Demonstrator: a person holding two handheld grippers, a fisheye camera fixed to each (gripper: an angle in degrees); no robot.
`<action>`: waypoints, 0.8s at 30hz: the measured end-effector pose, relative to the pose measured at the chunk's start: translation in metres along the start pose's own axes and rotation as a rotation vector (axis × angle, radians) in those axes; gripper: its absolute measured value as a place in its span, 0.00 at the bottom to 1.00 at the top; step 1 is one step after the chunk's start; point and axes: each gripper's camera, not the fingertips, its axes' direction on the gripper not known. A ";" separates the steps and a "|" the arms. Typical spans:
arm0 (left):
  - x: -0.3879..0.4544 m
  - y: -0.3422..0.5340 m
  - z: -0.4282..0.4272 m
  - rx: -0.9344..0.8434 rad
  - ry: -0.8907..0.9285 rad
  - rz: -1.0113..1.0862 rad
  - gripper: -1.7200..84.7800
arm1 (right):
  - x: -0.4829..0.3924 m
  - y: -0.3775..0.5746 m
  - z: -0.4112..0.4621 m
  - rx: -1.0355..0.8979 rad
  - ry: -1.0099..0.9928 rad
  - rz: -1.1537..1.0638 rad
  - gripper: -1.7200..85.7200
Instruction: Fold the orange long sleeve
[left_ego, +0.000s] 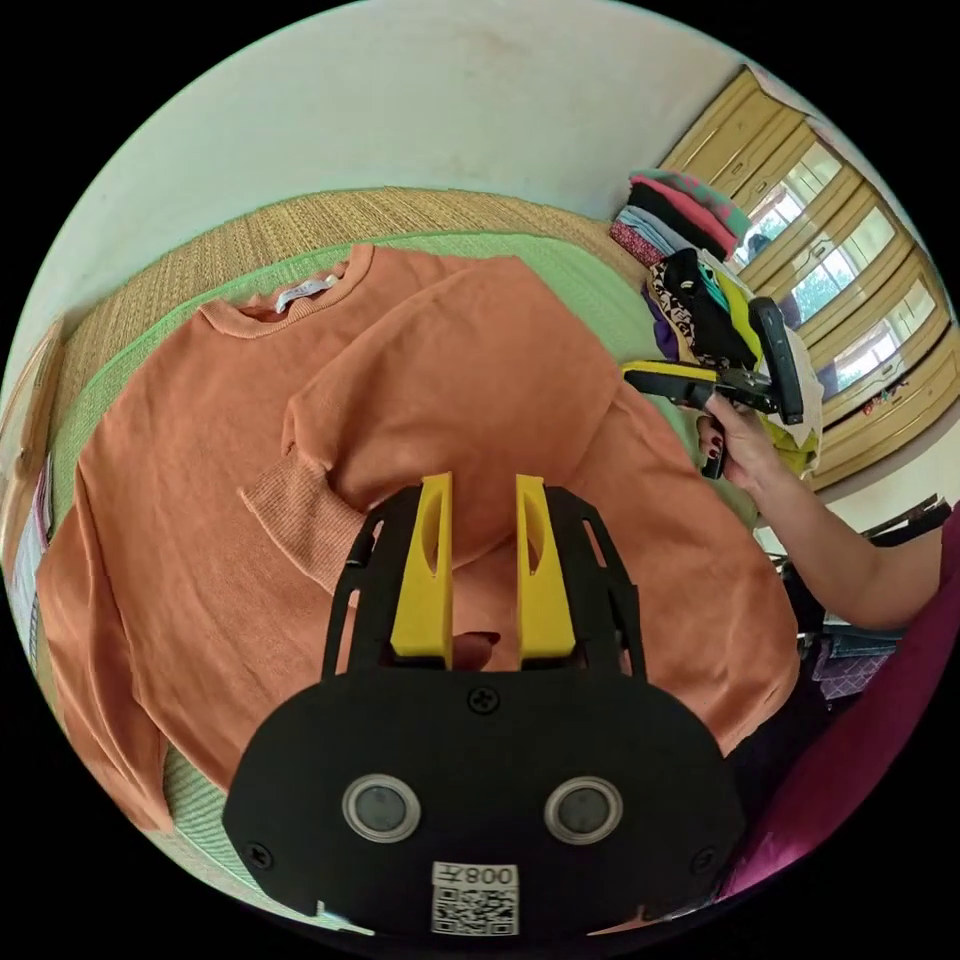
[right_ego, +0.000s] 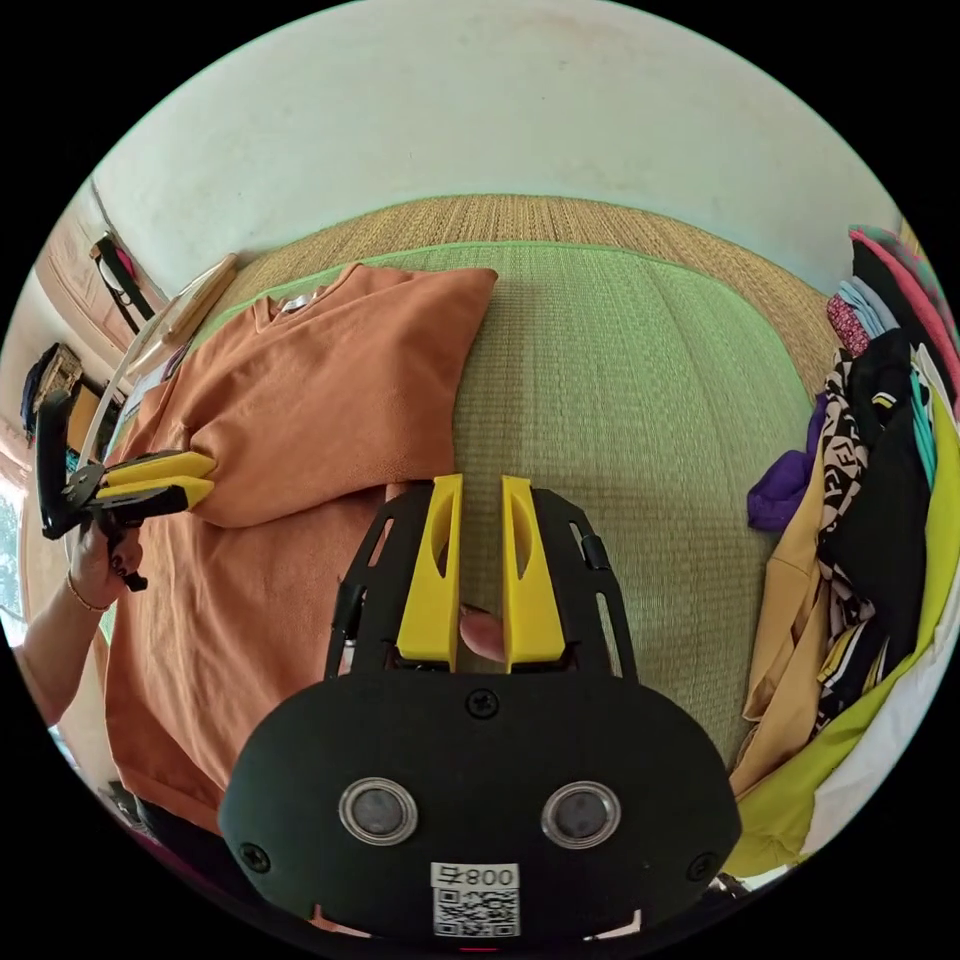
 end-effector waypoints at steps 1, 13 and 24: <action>0.005 -0.002 0.001 -0.007 -0.018 0.019 0.13 | 0.001 -0.002 0.000 -0.007 0.000 -0.013 0.10; 0.078 -0.028 0.006 -0.063 -0.221 0.249 0.06 | -0.001 0.011 -0.003 0.009 -0.056 -0.109 0.07; 0.069 -0.033 -0.042 0.100 -0.140 0.159 0.05 | 0.026 0.016 -0.005 0.063 -0.308 -0.022 0.12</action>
